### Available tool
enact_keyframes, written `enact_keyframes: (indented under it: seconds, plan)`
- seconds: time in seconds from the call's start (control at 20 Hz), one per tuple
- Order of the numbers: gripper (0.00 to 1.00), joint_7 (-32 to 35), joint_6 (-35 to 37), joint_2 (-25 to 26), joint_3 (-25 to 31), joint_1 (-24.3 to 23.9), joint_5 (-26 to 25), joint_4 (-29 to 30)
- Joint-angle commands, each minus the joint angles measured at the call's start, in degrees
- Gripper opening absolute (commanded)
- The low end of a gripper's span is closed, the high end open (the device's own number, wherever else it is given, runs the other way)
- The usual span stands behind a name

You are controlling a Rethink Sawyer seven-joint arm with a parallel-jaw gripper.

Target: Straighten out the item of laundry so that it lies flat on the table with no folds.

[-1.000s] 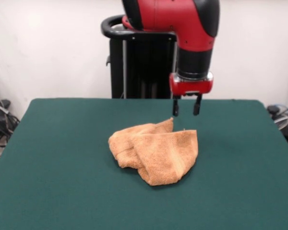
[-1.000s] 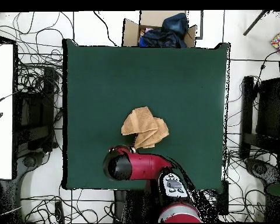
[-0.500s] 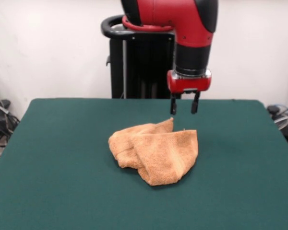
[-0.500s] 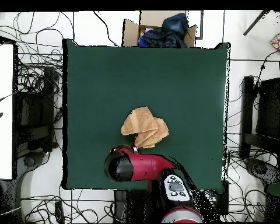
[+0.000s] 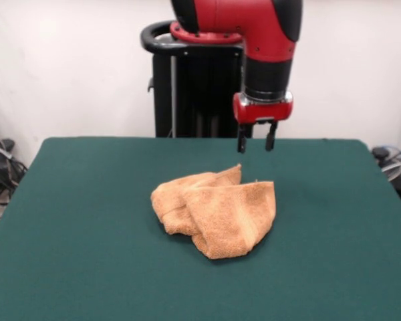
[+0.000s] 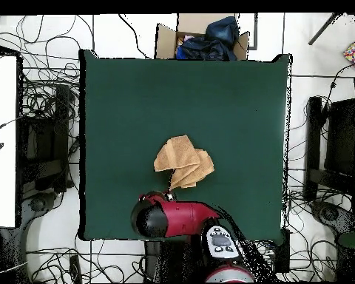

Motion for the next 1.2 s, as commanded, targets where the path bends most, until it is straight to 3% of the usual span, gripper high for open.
enact_keyframes:
  seconds: [0.05,0.3,0.8,1.2]
  plan:
    - [1.00,5.1,-1.1,4.8,4.1,-1.9,-2.6,-1.9]
    - [1.00,3.2,-0.1,7.1,4.1,-4.6,-4.6,-4.6]
    - [1.00,5.6,-0.1,7.7,3.7,-1.4,-3.7,-6.6]
    - [1.00,9.7,-4.2,7.1,1.8,3.0,-2.5,-3.5]
